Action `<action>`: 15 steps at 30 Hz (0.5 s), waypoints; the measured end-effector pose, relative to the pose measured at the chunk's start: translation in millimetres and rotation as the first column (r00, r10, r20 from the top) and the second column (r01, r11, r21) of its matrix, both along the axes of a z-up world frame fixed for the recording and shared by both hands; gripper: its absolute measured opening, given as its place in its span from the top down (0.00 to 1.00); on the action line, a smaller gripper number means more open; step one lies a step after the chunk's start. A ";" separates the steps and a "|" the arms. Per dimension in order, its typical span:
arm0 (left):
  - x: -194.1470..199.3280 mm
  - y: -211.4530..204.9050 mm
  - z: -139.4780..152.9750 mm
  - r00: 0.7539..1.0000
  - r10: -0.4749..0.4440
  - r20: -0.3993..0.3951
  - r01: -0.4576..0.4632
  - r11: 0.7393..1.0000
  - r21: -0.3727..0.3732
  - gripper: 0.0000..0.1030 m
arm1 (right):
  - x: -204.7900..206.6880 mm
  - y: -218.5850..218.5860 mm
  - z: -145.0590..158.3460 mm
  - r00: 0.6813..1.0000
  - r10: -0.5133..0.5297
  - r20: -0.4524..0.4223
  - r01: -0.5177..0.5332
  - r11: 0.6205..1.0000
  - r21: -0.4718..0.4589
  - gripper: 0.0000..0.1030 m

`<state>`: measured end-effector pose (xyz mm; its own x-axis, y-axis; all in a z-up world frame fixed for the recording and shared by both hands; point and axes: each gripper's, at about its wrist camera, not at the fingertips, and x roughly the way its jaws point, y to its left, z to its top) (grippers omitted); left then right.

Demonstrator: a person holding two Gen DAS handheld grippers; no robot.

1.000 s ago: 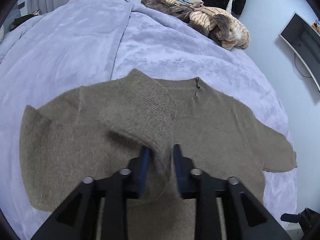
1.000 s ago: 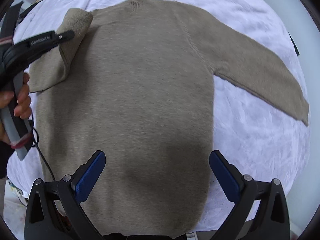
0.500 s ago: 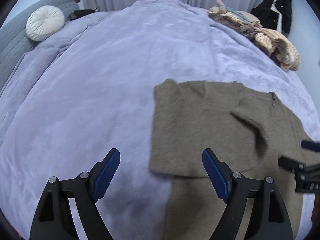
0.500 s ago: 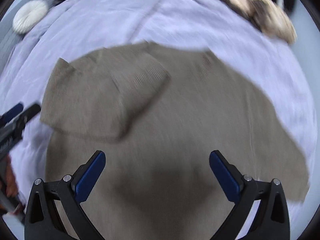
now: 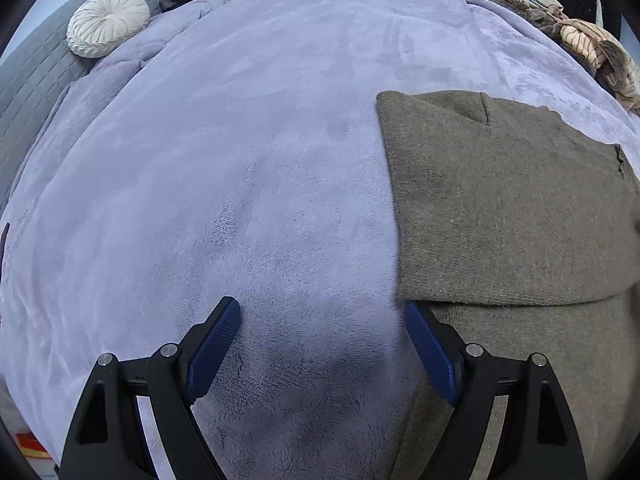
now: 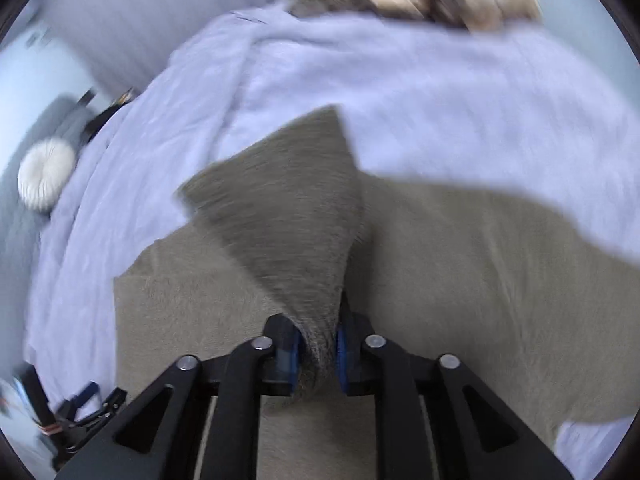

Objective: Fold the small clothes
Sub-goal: 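Grasp the other sleeve cuff with the right gripper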

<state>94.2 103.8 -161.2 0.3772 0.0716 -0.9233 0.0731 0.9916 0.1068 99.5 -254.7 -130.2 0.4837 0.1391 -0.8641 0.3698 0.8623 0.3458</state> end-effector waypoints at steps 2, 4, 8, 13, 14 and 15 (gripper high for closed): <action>-3.2 6.1 4.9 1.000 -0.008 -0.007 0.008 1.000 0.003 0.18 | -6.0 -22.7 -19.8 0.997 -0.050 -0.063 0.054 0.996 0.070 0.28; -5.6 13.5 14.1 1.000 -0.013 -0.014 0.013 0.999 -0.032 0.18 | -20.5 -35.9 -27.3 0.995 -0.092 -0.045 0.098 0.983 0.155 0.26; 17.3 16.2 24.8 0.999 -0.021 -0.037 0.014 0.984 -0.175 0.18 | -26.5 -52.6 -33.2 0.988 -0.153 -0.027 0.154 0.955 0.254 0.26; 53.0 -14.7 -16.9 0.964 -0.095 -0.247 0.018 0.955 -0.295 0.18 | -21.9 -58.3 -40.9 0.974 -0.222 -0.039 0.223 0.923 0.314 0.26; 53.5 -19.5 -19.9 0.966 -0.102 -0.239 0.032 0.959 -0.281 0.24 | -19.0 -57.1 -43.1 0.972 -0.231 -0.047 0.234 0.919 0.317 0.28; 52.4 -22.6 -18.6 0.967 -0.118 -0.225 0.049 0.956 -0.290 0.37 | -22.2 -57.4 -41.8 0.971 -0.233 -0.055 0.239 0.919 0.312 0.40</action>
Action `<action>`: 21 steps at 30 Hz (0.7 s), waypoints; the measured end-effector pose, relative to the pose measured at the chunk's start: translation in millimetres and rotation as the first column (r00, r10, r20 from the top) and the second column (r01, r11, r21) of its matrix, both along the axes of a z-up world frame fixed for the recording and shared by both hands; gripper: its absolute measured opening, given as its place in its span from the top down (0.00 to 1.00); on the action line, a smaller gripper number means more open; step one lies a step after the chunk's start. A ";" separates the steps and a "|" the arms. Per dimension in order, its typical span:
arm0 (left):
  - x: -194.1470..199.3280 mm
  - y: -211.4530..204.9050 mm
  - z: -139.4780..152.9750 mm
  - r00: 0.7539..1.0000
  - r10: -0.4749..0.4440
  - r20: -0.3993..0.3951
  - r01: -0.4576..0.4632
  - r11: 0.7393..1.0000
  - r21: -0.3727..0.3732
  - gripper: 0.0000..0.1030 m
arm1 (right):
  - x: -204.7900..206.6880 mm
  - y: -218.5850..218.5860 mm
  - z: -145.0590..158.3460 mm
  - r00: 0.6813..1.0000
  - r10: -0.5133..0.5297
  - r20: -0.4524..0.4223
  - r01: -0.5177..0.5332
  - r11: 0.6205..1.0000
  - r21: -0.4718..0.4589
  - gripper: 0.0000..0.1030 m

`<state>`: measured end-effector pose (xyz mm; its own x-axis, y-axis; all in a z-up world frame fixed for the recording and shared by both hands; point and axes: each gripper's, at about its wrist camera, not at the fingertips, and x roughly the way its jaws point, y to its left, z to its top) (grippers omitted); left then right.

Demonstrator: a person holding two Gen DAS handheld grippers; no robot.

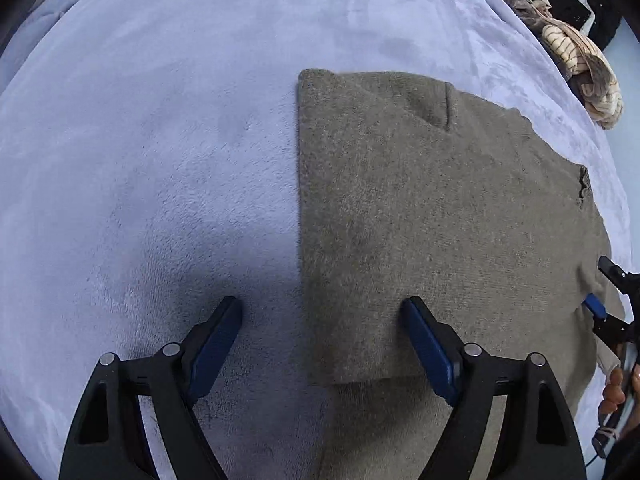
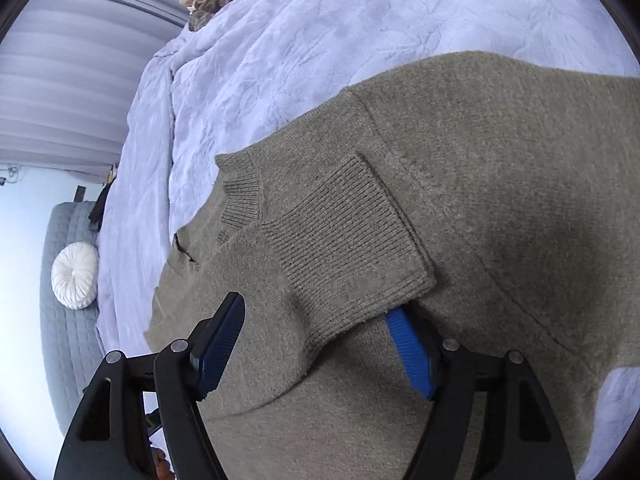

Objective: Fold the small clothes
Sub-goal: 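Grasp the other sleeve cuff with the right gripper, then fold the held sleeve across the body and open the right gripper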

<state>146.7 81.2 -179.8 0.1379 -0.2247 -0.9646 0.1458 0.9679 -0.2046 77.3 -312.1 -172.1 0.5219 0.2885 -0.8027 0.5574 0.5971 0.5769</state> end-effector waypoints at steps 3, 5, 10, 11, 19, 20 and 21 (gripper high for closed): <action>-2.1 -4.0 10.5 0.999 -0.047 -0.006 0.046 0.995 -0.092 0.91 | -3.4 4.4 -4.5 0.999 0.016 -0.034 -0.015 0.999 0.028 0.92; -5.3 -4.3 19.8 0.994 -0.106 0.027 0.108 0.990 -0.090 0.91 | -5.0 9.8 0.5 1.000 0.018 0.007 -0.019 0.997 0.068 0.92; 6.4 11.0 12.1 0.992 -0.125 0.005 0.125 0.988 -0.087 0.91 | -21.8 25.4 8.9 0.995 0.104 0.004 -0.104 0.994 -0.013 0.92; 6.3 12.3 9.5 0.993 -0.116 0.003 0.116 0.988 -0.099 0.91 | -23.6 24.5 2.1 0.993 0.108 -0.037 -0.110 0.993 -0.047 0.92; -11.1 4.8 40.2 0.977 -0.173 0.123 0.164 0.983 0.075 0.91 | -39.5 18.4 18.7 0.978 0.079 -0.191 -0.140 0.934 -0.330 0.77; -12.7 6.6 46.5 0.976 -0.168 0.141 0.157 0.984 0.086 0.91 | -45.1 13.6 23.8 0.982 0.051 -0.184 -0.110 0.938 -0.328 0.77; -14.2 9.6 54.3 0.975 -0.155 0.161 0.143 0.986 0.083 0.91 | -51.9 8.4 28.3 0.986 0.023 -0.163 -0.073 0.948 -0.311 0.77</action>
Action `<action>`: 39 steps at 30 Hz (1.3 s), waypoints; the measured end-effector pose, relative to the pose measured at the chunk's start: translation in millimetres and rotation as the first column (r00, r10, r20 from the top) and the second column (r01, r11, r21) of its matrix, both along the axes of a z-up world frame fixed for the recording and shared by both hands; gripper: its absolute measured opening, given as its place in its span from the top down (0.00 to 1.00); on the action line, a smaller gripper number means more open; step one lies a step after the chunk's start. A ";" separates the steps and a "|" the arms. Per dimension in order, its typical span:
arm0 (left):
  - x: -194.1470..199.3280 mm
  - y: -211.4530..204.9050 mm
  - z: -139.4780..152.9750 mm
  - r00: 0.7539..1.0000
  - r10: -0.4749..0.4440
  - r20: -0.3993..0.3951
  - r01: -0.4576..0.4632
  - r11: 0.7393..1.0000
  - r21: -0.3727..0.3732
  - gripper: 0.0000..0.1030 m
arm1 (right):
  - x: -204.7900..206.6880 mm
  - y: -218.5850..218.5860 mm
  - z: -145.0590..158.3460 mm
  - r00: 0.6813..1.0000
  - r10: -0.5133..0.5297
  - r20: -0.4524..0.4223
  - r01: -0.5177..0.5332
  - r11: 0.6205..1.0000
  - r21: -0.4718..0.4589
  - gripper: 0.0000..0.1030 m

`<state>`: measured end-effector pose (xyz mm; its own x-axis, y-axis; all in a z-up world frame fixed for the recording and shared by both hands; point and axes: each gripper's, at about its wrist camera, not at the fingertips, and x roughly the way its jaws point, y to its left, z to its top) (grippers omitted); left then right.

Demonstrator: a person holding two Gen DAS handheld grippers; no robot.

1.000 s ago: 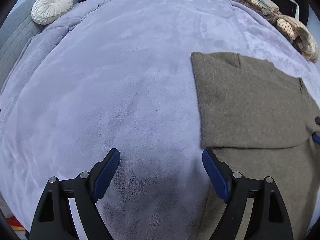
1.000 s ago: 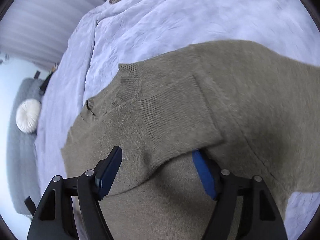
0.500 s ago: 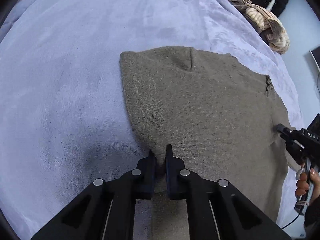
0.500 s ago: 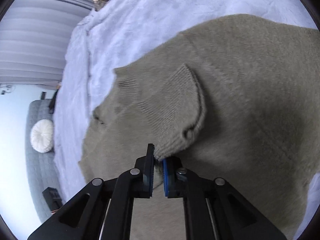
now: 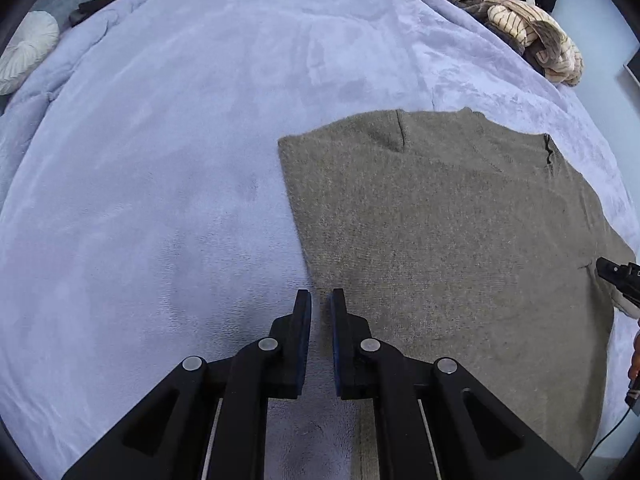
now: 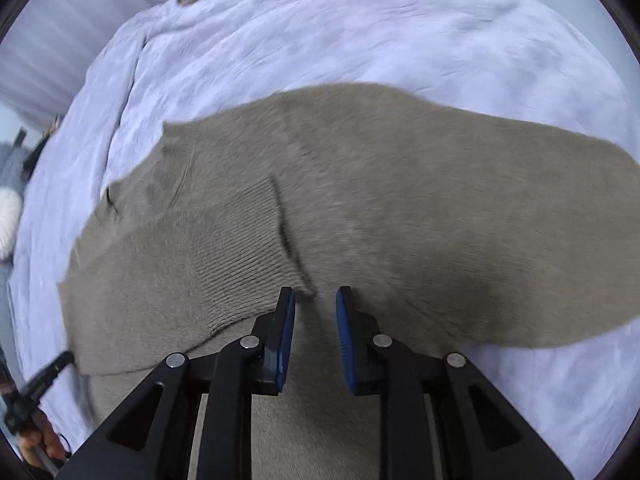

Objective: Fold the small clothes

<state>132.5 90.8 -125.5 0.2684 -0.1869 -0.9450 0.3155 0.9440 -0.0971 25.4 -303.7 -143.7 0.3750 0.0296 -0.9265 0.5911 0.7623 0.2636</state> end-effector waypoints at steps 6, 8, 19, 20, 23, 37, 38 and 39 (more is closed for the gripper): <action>1.3 -14.5 10.1 0.999 0.001 0.042 0.000 1.000 -0.022 0.91 | 8.5 12.2 14.5 0.990 0.094 0.108 -0.100 0.994 0.045 0.77; 1.4 -27.3 -2.8 0.999 -0.007 0.038 0.007 1.000 0.018 0.91 | 23.7 22.4 7.3 0.985 0.139 0.103 -0.144 0.988 0.053 0.77; -10.5 -3.8 -28.6 0.996 0.084 -0.018 -0.079 0.976 0.204 0.91 | -13.2 -7.1 -13.1 0.998 0.066 0.021 -0.069 0.987 0.143 0.71; -13.5 -2.8 -26.2 0.996 0.084 -0.020 -0.079 0.976 0.201 0.91 | -20.6 -8.9 -11.9 0.999 0.049 0.023 -0.052 0.986 0.159 0.67; -26.4 -5.9 -17.4 0.995 0.089 -0.034 -0.082 0.981 0.177 0.91 | -46.2 -13.7 -5.8 0.999 0.011 0.031 -0.017 0.982 0.186 0.59; -102.1 -97.2 0.2 0.991 -0.057 -0.125 0.076 0.985 0.155 0.90 | -126.5 -17.6 -9.3 0.993 -0.121 0.007 0.112 0.937 0.332 0.47; -105.4 -107.2 -1.0 0.989 -0.070 -0.130 0.091 0.982 0.165 0.90 | -130.0 -18.1 -9.1 0.992 -0.124 0.008 0.114 0.935 0.336 0.47; -109.3 -114.8 -1.8 0.987 -0.087 -0.136 0.110 0.979 0.173 0.90 | -134.0 -19.4 -8.6 0.992 -0.128 0.009 0.118 0.933 0.339 0.46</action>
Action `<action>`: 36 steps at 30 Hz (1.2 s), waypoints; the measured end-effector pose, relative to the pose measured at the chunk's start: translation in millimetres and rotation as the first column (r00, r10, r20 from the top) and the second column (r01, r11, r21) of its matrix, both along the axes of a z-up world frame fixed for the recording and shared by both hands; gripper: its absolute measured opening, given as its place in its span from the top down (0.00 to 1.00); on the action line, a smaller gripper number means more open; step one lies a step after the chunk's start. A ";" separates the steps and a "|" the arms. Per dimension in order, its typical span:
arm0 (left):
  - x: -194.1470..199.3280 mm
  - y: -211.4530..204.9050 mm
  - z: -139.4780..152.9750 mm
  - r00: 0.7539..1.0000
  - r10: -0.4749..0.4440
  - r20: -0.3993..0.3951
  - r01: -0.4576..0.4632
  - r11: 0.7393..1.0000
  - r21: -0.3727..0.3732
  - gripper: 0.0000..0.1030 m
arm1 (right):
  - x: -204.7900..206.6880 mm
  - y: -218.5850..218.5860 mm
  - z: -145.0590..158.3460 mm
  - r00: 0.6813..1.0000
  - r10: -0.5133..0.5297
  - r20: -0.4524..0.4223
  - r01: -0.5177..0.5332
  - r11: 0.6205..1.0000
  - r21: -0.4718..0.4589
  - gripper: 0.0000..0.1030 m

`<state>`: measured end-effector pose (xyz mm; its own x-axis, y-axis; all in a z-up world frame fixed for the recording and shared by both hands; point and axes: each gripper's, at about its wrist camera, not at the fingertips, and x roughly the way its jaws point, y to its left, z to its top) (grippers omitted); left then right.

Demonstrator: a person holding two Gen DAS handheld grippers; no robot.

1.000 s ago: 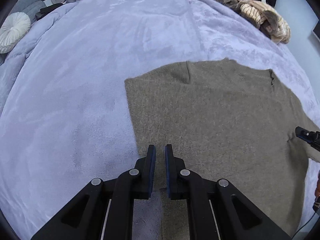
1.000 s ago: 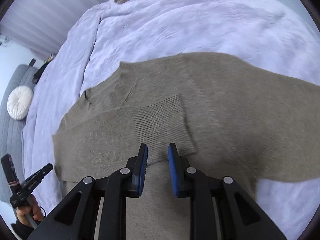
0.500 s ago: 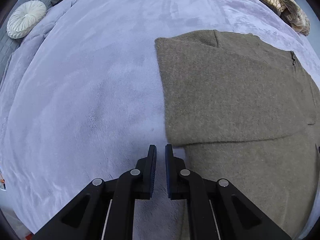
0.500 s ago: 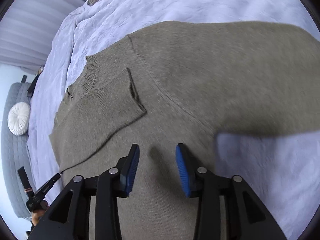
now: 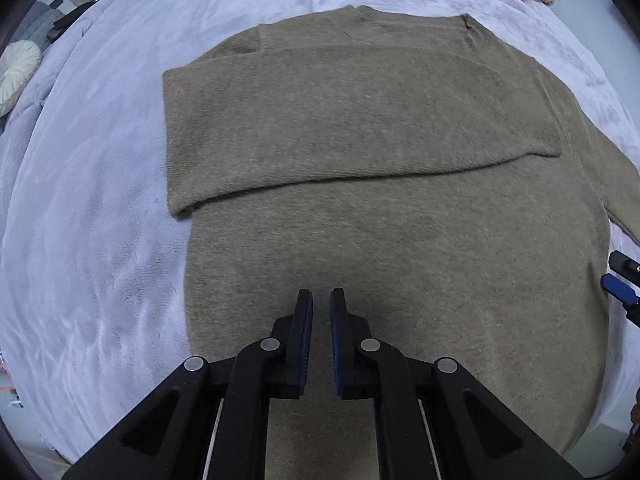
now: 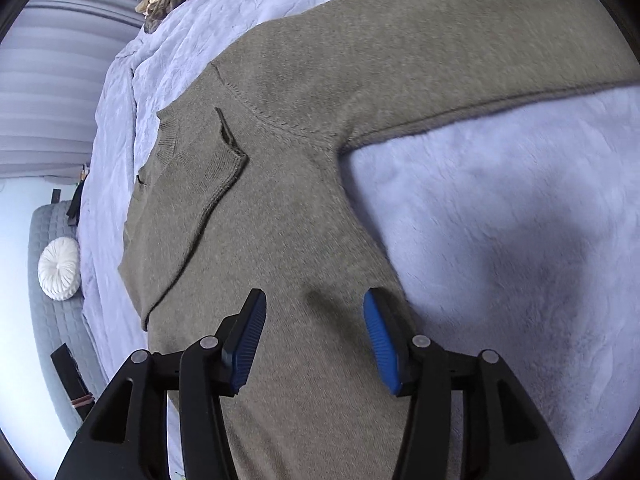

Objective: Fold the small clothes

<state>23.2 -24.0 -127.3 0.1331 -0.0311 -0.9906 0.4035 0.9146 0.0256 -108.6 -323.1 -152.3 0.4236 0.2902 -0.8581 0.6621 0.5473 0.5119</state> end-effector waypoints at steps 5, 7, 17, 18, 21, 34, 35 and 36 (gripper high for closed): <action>-17.8 -36.8 -0.5 0.998 -0.060 -0.003 0.060 0.998 0.024 0.18 | -14.8 -8.8 3.8 0.999 -0.025 0.021 0.025 1.000 0.016 0.44; -25.4 -52.1 2.0 0.998 -0.052 0.024 0.051 0.998 0.041 0.02 | -19.7 -12.4 5.7 0.999 -0.033 0.028 0.033 0.999 0.017 0.39; -41.7 -98.1 4.0 0.995 -0.094 -0.028 0.095 0.995 0.025 0.02 | -53.3 -57.8 9.8 0.986 -0.151 0.071 0.149 0.988 0.028 0.37; -41.8 -107.4 -4.2 0.994 -0.097 -0.040 0.098 0.995 0.024 0.02 | -60.0 -68.3 10.3 0.980 -0.185 0.079 0.183 0.983 0.027 0.37; -47.2 -124.9 -7.8 0.992 -0.111 -0.059 0.111 0.994 0.010 0.02 | -82.0 -101.1 9.1 0.949 -0.299 0.102 0.296 0.954 0.036 0.37; -67.7 -214.2 1.3 0.987 -0.156 -0.045 0.155 0.987 -0.037 0.02 | -124.1 -214.1 -1.7 0.764 -0.607 0.219 0.593 0.794 0.132 0.34; -67.9 -219.7 1.9 0.987 -0.156 -0.043 0.154 0.987 -0.040 0.02 | -123.6 -218.0 -3.0 0.746 -0.627 0.223 0.609 0.779 0.149 0.34; -66.5 -223.8 3.8 0.987 -0.154 -0.042 0.152 0.987 -0.043 0.02 | -123.4 -219.0 -3.4 0.731 -0.643 0.229 0.622 0.766 0.164 0.34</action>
<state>-43.3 -247.7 -123.6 0.0789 -0.0869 -0.9931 0.5387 0.8420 -0.0309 -232.0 -542.1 -155.7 0.7309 -0.0688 -0.6790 0.6808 0.0050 0.7324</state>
